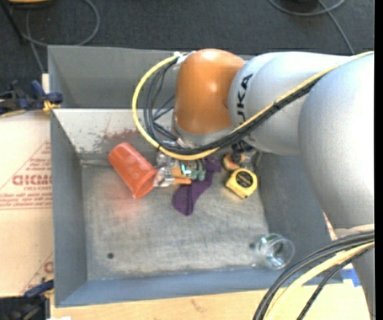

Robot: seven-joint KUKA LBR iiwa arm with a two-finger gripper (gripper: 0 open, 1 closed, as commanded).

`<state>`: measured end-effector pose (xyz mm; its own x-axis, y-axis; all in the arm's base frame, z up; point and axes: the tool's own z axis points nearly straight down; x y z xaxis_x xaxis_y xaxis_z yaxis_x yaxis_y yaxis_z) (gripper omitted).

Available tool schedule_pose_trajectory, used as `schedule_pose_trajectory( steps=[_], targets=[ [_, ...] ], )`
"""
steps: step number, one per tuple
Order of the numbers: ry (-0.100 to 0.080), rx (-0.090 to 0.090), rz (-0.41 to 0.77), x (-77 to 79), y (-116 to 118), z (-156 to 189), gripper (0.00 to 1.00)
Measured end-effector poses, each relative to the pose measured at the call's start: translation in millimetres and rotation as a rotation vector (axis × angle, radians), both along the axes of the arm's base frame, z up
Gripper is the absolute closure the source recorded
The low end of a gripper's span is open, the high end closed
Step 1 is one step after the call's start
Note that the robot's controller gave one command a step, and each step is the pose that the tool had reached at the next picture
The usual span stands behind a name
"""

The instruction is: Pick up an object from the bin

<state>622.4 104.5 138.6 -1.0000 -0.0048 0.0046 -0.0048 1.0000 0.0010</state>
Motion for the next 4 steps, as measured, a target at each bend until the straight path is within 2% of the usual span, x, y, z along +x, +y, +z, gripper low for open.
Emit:
schedule_pose_trajectory(
  steps=[1, 2, 3, 4],
  targets=[
    [-0.008, 0.001, -0.002, 2.0, 0, 5, 0.00],
    [-0.014, 0.001, -0.070, -0.4, 5, -33, 0.00],
    [-0.002, 0.007, -0.171, 9.0, -5, -52, 1.00],
    [-0.002, 0.007, -0.171, 9.0, -5, -52, 1.00]
  ],
)
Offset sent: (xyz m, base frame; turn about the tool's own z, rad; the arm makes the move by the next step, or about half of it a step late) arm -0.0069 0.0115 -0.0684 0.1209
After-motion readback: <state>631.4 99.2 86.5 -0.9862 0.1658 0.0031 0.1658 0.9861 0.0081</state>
